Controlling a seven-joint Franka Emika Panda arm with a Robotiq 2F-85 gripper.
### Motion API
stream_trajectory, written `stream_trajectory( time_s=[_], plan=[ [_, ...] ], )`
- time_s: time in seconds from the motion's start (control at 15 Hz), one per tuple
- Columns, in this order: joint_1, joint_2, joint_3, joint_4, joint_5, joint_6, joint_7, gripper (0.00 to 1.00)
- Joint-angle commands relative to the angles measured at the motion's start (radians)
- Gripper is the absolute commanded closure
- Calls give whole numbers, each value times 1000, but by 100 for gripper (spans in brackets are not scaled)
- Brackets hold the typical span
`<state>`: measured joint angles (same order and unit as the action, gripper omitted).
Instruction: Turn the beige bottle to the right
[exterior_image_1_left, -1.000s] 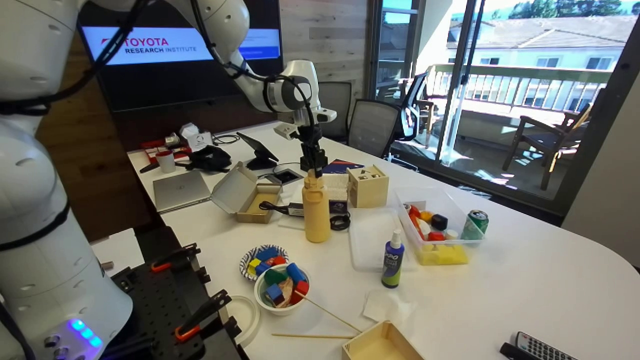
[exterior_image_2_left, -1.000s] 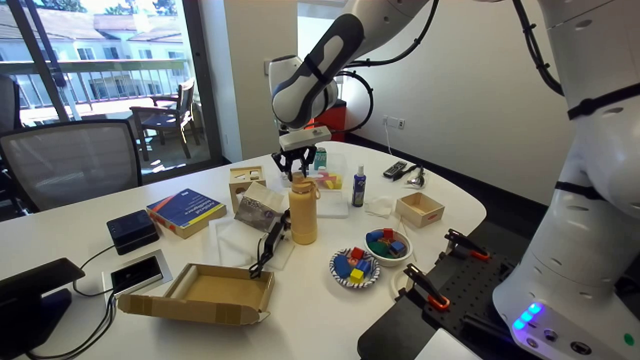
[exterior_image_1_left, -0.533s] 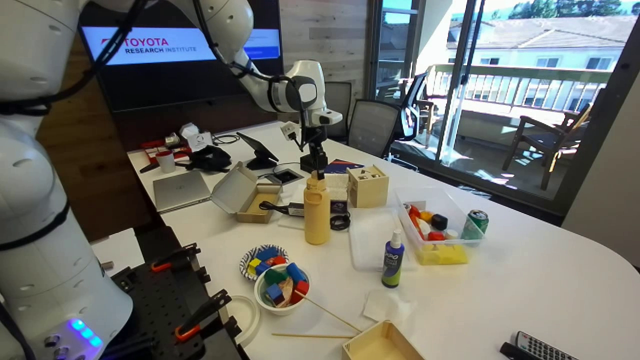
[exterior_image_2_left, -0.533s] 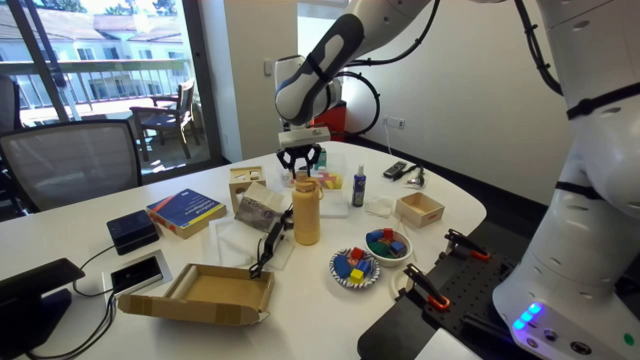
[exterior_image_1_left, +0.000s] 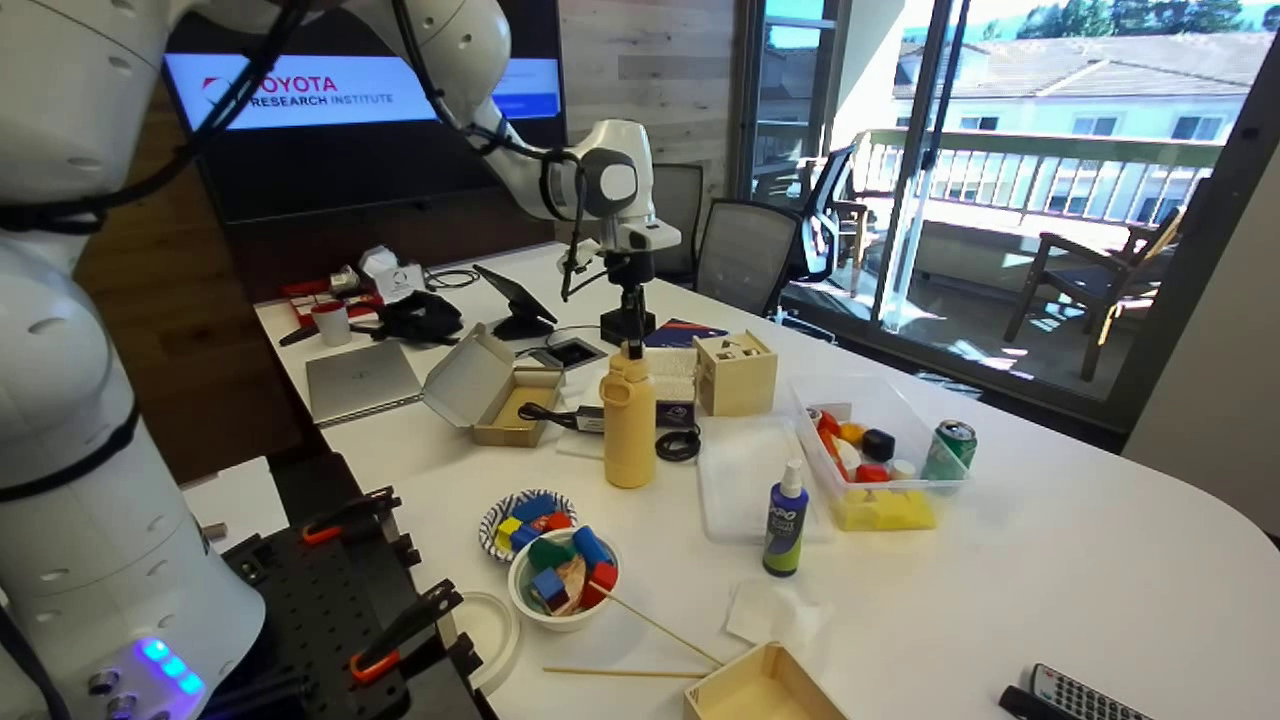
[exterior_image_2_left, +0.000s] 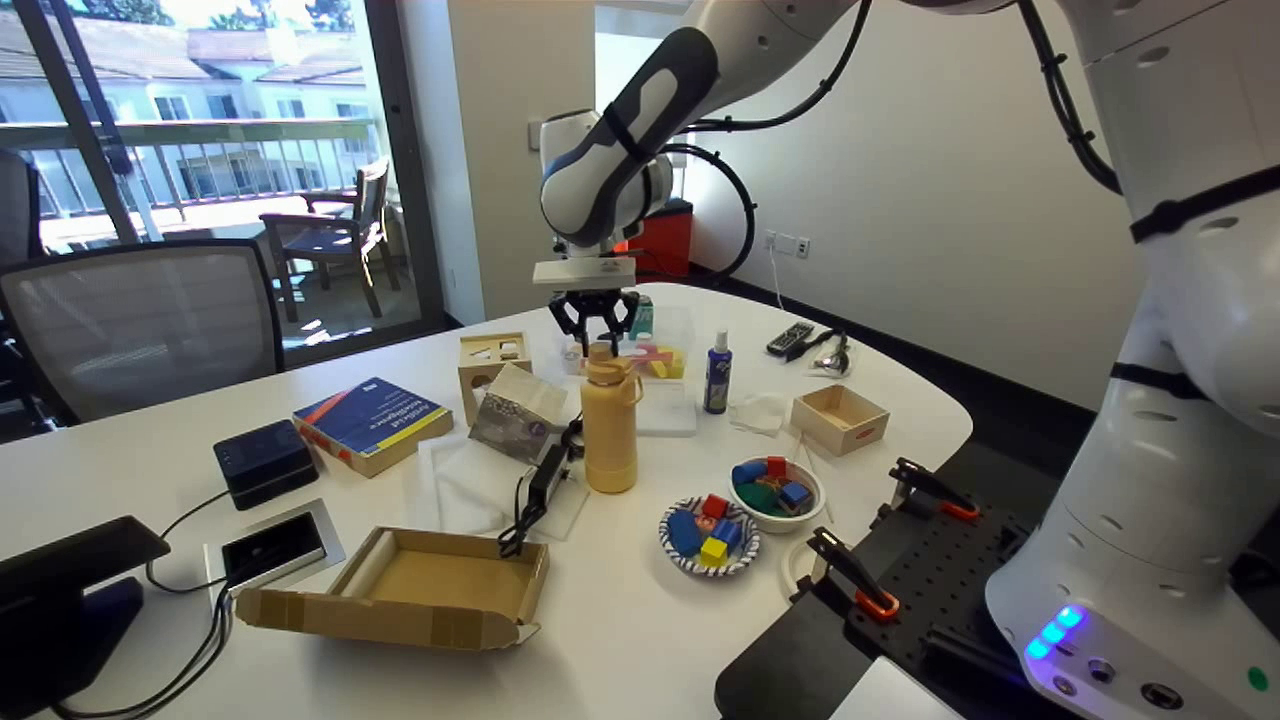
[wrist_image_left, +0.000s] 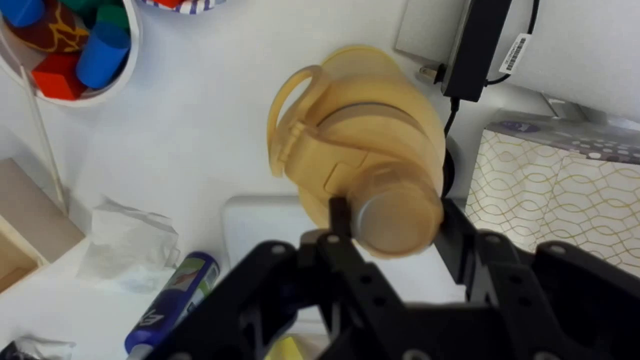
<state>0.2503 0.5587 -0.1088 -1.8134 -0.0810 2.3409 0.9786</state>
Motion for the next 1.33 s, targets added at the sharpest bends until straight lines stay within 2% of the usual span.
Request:
stream_trajectory(
  time_s=[0.0, 0.47, 0.87, 0.93, 1.0, 1.13, 1.27],
  plan=[
    [17, 35, -23, 51, -18, -91, 158, 79],
    [28, 82, -21, 109, -48, -153, 398, 79],
    [31, 108, -6, 160, -60, -225, 498, 79],
    [28, 109, -4, 165, -58, -229, 504, 74],
    [24, 108, 0, 168, -54, -230, 501, 33],
    [21, 104, 3, 167, -53, -251, 499, 23],
    [22, 92, 3, 160, -57, -271, 498, 8]
  ],
)
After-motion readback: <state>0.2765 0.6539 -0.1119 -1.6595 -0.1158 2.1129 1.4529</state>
